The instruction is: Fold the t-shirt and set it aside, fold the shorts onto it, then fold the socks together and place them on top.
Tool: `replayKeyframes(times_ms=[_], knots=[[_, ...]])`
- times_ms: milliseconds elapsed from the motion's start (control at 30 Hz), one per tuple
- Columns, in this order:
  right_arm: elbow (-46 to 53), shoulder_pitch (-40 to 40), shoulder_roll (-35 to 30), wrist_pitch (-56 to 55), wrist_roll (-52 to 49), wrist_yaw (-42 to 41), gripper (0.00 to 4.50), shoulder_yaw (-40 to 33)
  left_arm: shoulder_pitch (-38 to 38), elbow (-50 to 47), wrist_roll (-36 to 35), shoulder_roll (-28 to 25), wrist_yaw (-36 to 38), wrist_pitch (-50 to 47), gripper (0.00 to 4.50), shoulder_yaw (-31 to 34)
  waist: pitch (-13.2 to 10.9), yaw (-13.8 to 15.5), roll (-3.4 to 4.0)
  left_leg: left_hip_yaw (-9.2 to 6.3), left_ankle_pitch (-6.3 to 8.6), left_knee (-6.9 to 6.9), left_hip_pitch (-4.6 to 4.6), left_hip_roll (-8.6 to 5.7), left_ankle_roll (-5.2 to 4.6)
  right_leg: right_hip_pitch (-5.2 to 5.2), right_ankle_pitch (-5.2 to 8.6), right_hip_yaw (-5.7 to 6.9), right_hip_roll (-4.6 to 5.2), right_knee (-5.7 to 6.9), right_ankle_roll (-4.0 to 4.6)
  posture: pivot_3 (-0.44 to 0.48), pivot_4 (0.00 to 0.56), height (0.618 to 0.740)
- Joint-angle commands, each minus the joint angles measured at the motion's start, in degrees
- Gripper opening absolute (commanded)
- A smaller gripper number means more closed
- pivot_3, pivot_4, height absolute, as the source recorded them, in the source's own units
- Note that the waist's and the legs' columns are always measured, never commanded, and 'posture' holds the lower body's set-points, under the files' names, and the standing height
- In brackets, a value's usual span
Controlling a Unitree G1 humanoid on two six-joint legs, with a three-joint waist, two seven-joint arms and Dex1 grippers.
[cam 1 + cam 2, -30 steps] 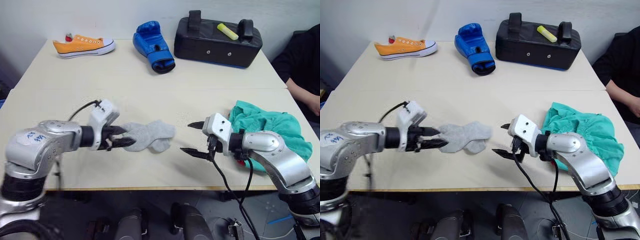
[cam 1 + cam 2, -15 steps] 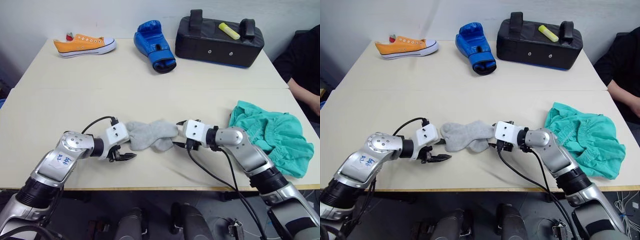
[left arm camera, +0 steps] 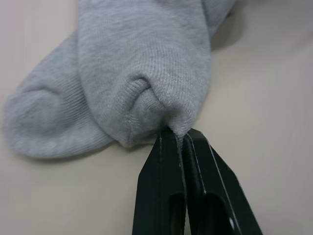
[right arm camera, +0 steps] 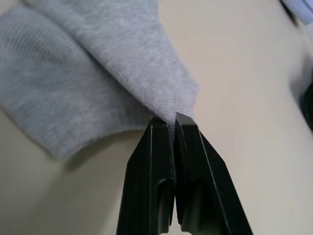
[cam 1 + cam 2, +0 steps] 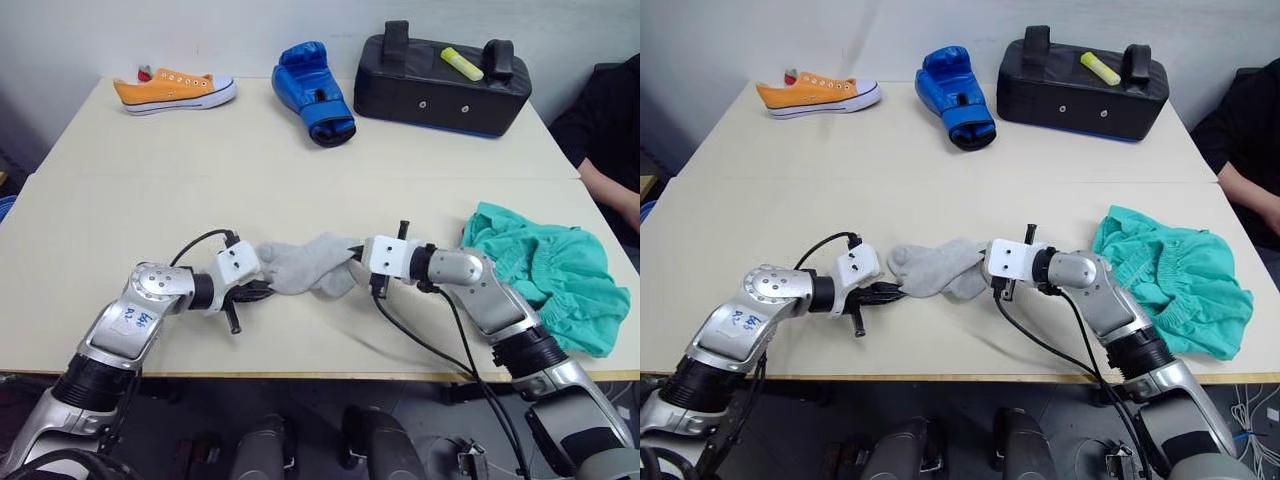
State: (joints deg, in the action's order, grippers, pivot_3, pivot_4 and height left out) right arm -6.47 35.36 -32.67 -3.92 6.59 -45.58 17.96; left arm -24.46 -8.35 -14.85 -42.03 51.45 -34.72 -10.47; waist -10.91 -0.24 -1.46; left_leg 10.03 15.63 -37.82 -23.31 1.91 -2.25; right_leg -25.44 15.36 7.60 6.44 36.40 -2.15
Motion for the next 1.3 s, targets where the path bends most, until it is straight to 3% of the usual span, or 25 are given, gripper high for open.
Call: replayKeyframes(times_ms=[33, 167, 367, 600, 800, 1067, 1300], knots=[[9.8, -1.5, -2.9, 0.8, -4.3, -3.5, 0.0, -4.2, -5.2, -0.3, -2.9, -3.9, 4.9, -0.4, 0.02, 4.8, 0.0, 0.0, -0.02, -0.01, 0.0, -0.01, 0.0, 0.01, 0.0, 0.0, 0.0, 0.01, 0.0, 0.0, 0.0, 0.0, 0.15, 0.74], [17.7, -5.7, -5.1, 3.6, -5.3, -4.7, 0.0, -5.6, -13.2, 9.2, 0.1, -7.7, 12.1, 6.8, 0.02, 2.9, 0.0, 0.0, -0.03, -0.04, 0.02, -0.03, 0.04, 0.04, 0.04, 0.02, 0.06, 0.04, -0.02, 0.04, 0.02, 0.0, 0.15, 0.74], [21.2, -11.6, -3.6, 3.2, 2.3, 0.9, 0.0, -3.2, -27.0, 33.0, 9.8, -2.1, 16.5, 24.1, 0.02, -3.9, 0.0, 0.2, -0.03, 0.0, 0.03, -0.13, 0.0, -0.01, 0.02, 0.02, 0.07, 0.06, -0.05, 0.1, 0.01, 0.0, 0.15, 0.74], [16.1, -14.0, 1.5, 0.7, 10.3, 7.3, 0.0, 1.7, -31.7, 51.4, 19.1, 1.6, 17.9, 40.9, 0.02, -8.7, 0.0, -1.0, -0.05, 0.09, 0.03, -0.16, -0.01, 0.08, 0.01, -0.02, 0.11, 0.02, -0.15, 0.13, 0.01, 0.0, 0.15, 0.74], [16.5, -14.1, 0.7, -1.5, 11.7, 7.5, 0.0, 0.9, -31.3, 53.2, 18.8, 1.1, 22.3, 41.2, 0.02, -7.1, 0.0, -1.4, -0.09, 0.06, 0.03, -0.18, 0.0, 0.08, 0.01, -0.01, 0.13, 0.01, -0.14, 0.15, -0.01, 0.0, 0.15, 0.74], [13.8, -6.6, -2.9, -11.9, 17.4, 13.3, 0.0, -1.8, -29.5, 51.4, 18.4, 0.4, 23.0, 38.4, 0.02, -4.9, 0.0, -1.5, -0.09, 0.06, 0.03, -0.26, 0.01, 0.09, 0.01, -0.02, 0.18, 0.0, -0.13, 0.29, -0.02, 0.0, 0.15, 0.74], [11.1, -9.1, -1.2, -14.7, 17.7, 13.1, 0.0, 0.9, -29.3, 46.7, 14.6, -1.3, 27.2, 30.9, 0.02, -1.2, -0.1, -1.4, -0.1, 0.05, 0.03, -0.3, 0.02, 0.08, 0.03, -0.02, 0.31, -0.01, -0.13, 0.44, -0.04, 0.0, 0.15, 0.74]])
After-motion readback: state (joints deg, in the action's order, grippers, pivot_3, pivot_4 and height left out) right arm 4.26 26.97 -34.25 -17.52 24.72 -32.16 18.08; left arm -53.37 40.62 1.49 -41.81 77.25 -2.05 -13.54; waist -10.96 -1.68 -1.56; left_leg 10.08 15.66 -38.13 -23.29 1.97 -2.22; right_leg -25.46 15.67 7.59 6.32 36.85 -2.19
